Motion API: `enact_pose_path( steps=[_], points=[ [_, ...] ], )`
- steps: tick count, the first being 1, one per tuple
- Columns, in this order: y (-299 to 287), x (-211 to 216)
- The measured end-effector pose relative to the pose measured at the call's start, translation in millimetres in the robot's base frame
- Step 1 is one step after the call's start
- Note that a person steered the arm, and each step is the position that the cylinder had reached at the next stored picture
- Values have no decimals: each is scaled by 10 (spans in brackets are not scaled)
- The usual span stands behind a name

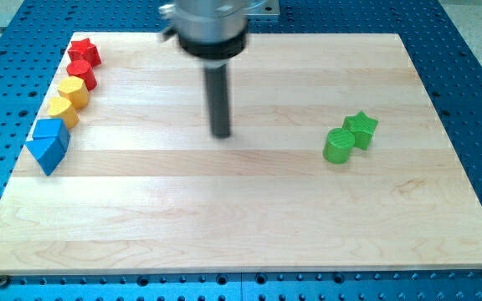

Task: Move the green star close to the triangle

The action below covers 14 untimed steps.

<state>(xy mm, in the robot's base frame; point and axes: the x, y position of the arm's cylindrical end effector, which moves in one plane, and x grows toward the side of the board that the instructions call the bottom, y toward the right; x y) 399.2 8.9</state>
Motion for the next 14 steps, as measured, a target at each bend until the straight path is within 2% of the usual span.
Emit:
enact_pose_path(
  steps=[1,2,4,6,8,10,11,12,13,14],
  points=[
    [1027,-349],
    [1933,-319],
    [2007,213],
    [776,525],
    [941,831],
    [-539,900],
    [-357,1014],
    [-823,1070],
    [-1549,1109],
    [-1953,1209]
  ],
)
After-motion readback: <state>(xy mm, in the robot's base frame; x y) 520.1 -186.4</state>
